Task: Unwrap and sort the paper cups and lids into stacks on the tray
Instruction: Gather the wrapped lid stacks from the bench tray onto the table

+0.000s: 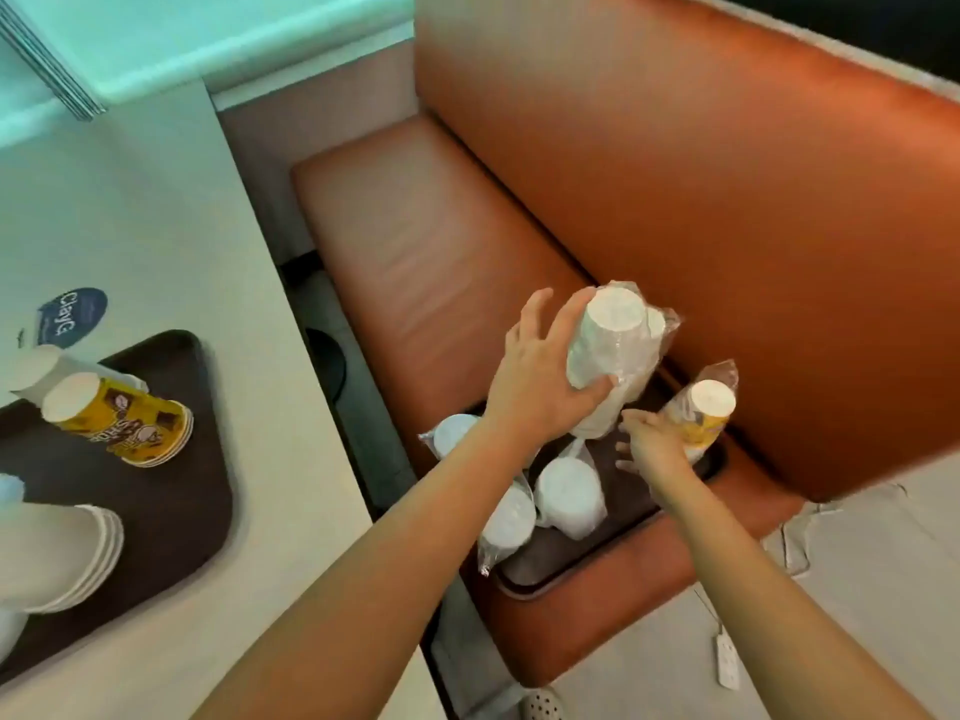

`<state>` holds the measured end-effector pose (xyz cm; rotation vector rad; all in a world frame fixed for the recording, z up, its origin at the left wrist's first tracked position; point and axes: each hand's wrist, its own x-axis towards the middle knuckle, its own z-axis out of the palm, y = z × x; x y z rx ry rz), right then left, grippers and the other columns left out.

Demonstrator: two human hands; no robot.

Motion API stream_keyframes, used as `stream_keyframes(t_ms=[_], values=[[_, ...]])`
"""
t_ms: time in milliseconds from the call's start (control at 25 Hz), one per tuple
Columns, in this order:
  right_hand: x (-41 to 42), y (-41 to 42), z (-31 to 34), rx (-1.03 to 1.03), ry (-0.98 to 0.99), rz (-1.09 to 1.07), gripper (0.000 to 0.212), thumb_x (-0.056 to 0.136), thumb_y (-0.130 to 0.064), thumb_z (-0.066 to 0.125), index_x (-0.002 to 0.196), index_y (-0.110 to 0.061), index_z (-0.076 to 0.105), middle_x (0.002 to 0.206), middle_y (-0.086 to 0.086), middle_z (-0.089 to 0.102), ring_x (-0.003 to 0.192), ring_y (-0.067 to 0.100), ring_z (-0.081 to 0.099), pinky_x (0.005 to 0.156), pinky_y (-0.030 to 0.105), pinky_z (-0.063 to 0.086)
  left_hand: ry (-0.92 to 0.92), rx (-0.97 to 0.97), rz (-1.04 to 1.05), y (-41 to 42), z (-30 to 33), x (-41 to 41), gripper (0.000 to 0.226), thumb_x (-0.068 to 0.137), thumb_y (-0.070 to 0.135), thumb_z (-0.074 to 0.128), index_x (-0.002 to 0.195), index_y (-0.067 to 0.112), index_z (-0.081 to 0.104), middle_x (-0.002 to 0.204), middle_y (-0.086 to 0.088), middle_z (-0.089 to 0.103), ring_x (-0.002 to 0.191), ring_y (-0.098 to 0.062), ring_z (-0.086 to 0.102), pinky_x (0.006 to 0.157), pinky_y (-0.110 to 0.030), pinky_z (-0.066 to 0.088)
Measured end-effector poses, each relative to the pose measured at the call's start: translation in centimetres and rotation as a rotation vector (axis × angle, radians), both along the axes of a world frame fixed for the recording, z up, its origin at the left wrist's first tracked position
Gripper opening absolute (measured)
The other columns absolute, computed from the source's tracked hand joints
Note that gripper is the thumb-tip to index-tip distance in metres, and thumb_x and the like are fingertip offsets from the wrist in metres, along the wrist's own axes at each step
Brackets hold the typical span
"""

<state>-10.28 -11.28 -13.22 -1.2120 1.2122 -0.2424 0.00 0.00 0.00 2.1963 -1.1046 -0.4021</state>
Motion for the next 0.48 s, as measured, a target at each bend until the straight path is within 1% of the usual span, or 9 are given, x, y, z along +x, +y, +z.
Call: stream_keyframes(t_ms=[80,120,200,240,280,320,360,400,480], values=[[1.3,-0.7,-2.0,0.212,-0.001,-0.056,0.033,0.099,-0.02,0.04,0.127,-0.005,0.049,0.098,0.005,0.056,0.072,0.015,0.051,0.061,0.029,0.047,-0.245,0.004,-0.07,-3.8,-1.0,1.2,0.079,0.079,0.046,0.067,0.146,0.031,0.028,0.155,-0.01,0.01,0.136,-0.041,0.022,0.107,-0.05,0.029],[1.9,-0.7,-2.8,0.299,0.0,-0.084,0.033,0.1,-0.021,0.038,0.128,-0.005,0.047,0.097,0.006,0.055,0.073,0.015,0.05,0.066,0.031,0.047,-0.322,0.033,-0.093,-5.5,-1.4,1.9,0.079,0.078,0.052,0.066,0.145,0.032,0.03,0.156,-0.01,0.01,0.134,-0.043,0.024,0.106,-0.051,0.03],[2.8,-0.6,-4.5,0.409,0.002,-0.156,0.038,0.103,-0.024,0.036,0.134,-0.002,0.043,0.094,0.007,0.053,0.074,0.019,0.05,0.079,0.037,0.045,-0.342,0.166,-0.124,-8.3,-2.4,3.6,0.081,0.076,0.062,0.062,0.145,0.036,0.029,0.157,-0.006,0.006,0.133,-0.047,0.024,0.103,-0.054,0.033],[3.1,-0.8,-5.2,0.439,-0.008,-0.217,0.042,0.103,-0.027,0.034,0.137,-0.003,0.041,0.101,0.009,0.053,0.08,0.022,0.052,0.083,0.039,0.044,-0.317,0.245,-0.154,-9.1,-3.1,4.3,0.08,0.077,0.063,0.061,0.145,0.038,0.026,0.158,-0.004,0.004,0.133,-0.048,0.023,0.102,-0.054,0.034],[3.4,-1.2,-5.8,0.468,-0.016,-0.287,0.044,0.104,-0.029,0.032,0.14,-0.004,0.038,0.114,0.014,0.052,0.091,0.027,0.055,0.088,0.041,0.044,-0.262,0.309,-0.187,-9.7,-3.9,5.1,0.078,0.078,0.062,0.06,0.144,0.04,0.026,0.157,-0.002,0.006,0.133,-0.047,0.025,0.101,-0.054,0.035],[3.6,-1.7,-6.6,0.474,-0.008,-0.344,0.046,0.104,-0.032,0.032,0.142,-0.006,0.035,0.129,0.017,0.048,0.107,0.032,0.054,0.093,0.043,0.044,-0.192,0.329,-0.214,-10.0,-4.4,5.7,0.075,0.079,0.058,0.062,0.142,0.039,0.027,0.154,-0.003,0.015,0.131,-0.043,0.032,0.1,-0.052,0.038],[3.8,-2.3,-7.2,0.496,0.011,-0.398,0.048,0.104,-0.034,0.032,0.144,-0.009,0.033,0.139,0.016,0.042,0.12,0.034,0.049,0.098,0.044,0.042,-0.112,0.306,-0.221,-10.2,-4.7,6.0,0.071,0.08,0.051,0.064,0.14,0.037,0.029,0.147,-0.005,0.029,0.125,-0.038,0.041,0.096,-0.048,0.042],[4.1,-2.8,-7.8,0.521,0.024,-0.43,0.049,0.103,-0.036,0.032,0.145,-0.012,0.032,0.144,0.015,0.039,0.126,0.034,0.046,0.102,0.045,0.041,-0.037,0.264,-0.206,-10.3,-4.8,6.1,0.067,0.079,0.043,0.066,0.136,0.034,0.032,0.134,-0.006,0.041,0.116,-0.032,0.048,0.091,-0.044,0.046],[4.6,-3.5,-9.0,0.555,0.026,-0.441,0.052,0.102,-0.041,0.033,0.147,-0.015,0.029,0.146,0.014,0.038,0.129,0.033,0.044,0.105,0.047,0.039,0.079,0.185,-0.162,-10.0,-4.8,6.1,0.063,0.077,0.03,0.069,0.13,0.03,0.035,0.113,-0.004,0.047,0.101,-0.025,0.051,0.084,-0.038,0.047]])
